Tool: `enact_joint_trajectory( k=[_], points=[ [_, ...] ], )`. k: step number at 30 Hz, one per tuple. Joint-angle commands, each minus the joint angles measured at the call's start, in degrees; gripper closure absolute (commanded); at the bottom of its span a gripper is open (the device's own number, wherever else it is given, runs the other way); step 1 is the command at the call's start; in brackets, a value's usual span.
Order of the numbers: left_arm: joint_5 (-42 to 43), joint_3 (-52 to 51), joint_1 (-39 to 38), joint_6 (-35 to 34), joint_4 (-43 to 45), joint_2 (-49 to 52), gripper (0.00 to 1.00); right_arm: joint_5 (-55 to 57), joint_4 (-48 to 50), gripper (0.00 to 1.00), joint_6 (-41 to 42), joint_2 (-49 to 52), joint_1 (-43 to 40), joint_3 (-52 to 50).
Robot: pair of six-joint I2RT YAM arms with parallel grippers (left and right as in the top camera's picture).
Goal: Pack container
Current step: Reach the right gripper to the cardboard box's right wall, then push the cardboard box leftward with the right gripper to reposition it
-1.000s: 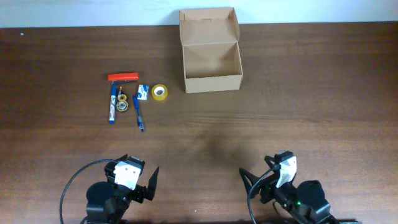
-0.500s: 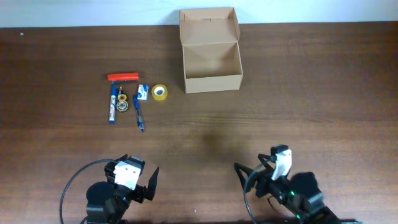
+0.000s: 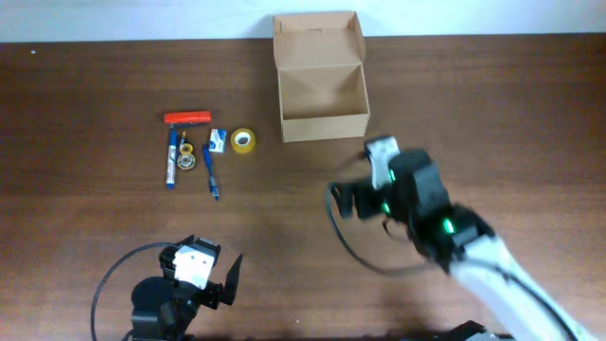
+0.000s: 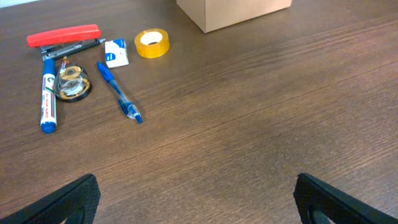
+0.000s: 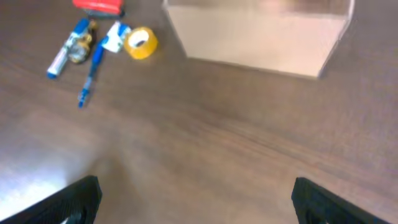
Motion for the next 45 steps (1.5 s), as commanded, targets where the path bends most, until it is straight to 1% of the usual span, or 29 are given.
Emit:
enact_joint_trajectory(
  k=[1,5,10,15,19,21,23,25,27,28,29,30,35,37,40,43,45],
  points=[
    [-0.39,-0.33,-0.24,-0.52,0.11,-0.55,0.01,0.7,-2.71,0.01,-5.42,7.41,-3.45,10.23],
    [-0.39,-0.33,-0.24,-0.52,0.11,-0.55,0.01,-1.36,-4.87,0.01,-8.44,15.78,-8.09,20.96],
    [-0.39,-0.33,-0.24,-0.52,0.11,-0.55,0.01,-2.8,-4.57,0.0,-11.13,24.96,-12.02,30.4],
    [-0.39,-0.33,-0.24,-0.52,0.11,-0.55,0.01,-2.73,-1.99,0.0,-12.66,33.94,-12.31,35.65],
    [-0.39,-0.33,-0.24,-0.52,0.11,-0.55,0.01,-2.51,2.21,0.04,-12.61,39.47,-12.41,36.35],
    [-0.39,-0.33,-0.22,-0.52,0.11,-0.55,0.01,-2.51,3.85,0.11,-12.61,41.86,-12.41,36.39],
    [-0.39,-0.33,-0.24,-0.52,0.11,-0.55,0.01,-2.51,4.72,0.21,-12.61,43.69,-12.39,36.39],
    [-0.39,-0.33,-0.24,-0.52,0.11,-0.55,0.01,-2.49,5.03,0.37,-12.63,44.98,-12.31,36.39],
    [-0.39,-0.33,-0.24,-0.52,0.11,-0.55,0.01,-2.56,5.07,0.59,-12.61,45.62,-12.28,36.39],
    [-0.39,-0.33,-0.24,-0.52,0.11,-0.55,0.01,-2.56,4.85,0.77,-12.61,45.62,-12.28,36.39],
    [-0.39,-0.33,-0.24,-0.52,0.11,-0.55,0.01,-2.58,4.61,0.93,-12.61,45.59,-12.24,36.41],
    [-0.39,-0.33,-0.22,-0.52,0.11,-0.55,0.01,-2.84,4.13,0.96,-12.59,45.38,-12.22,36.48],
    [-0.39,-0.33,-0.24,-0.52,0.11,-0.55,0.01,-5.79,-2.12,0.96,-12.37,43.41,-12.17,37.13],
    [-0.39,-0.33,-0.24,-0.52,0.11,-0.55,0.01,-5.75,-6.1,0.96,-10.88,41.99,-12.07,37.57],
    [-0.39,-0.33,-0.24,-0.52,0.11,-0.55,0.01,-5.09,-10.86,0.96,-6.49,39.21,-11.89,37.64],
    [-0.39,-0.33,-0.24,-0.52,0.11,-0.55,0.01,-5.05,-15.63,0.96,-3.1,35.08,-11.76,37.64],
    [-0.39,-0.33,-0.24,-0.52,0.11,-0.55,0.01,-2.97,-18.49,0.96,-1.29,31.95,-11.3,37.64]
  ],
)
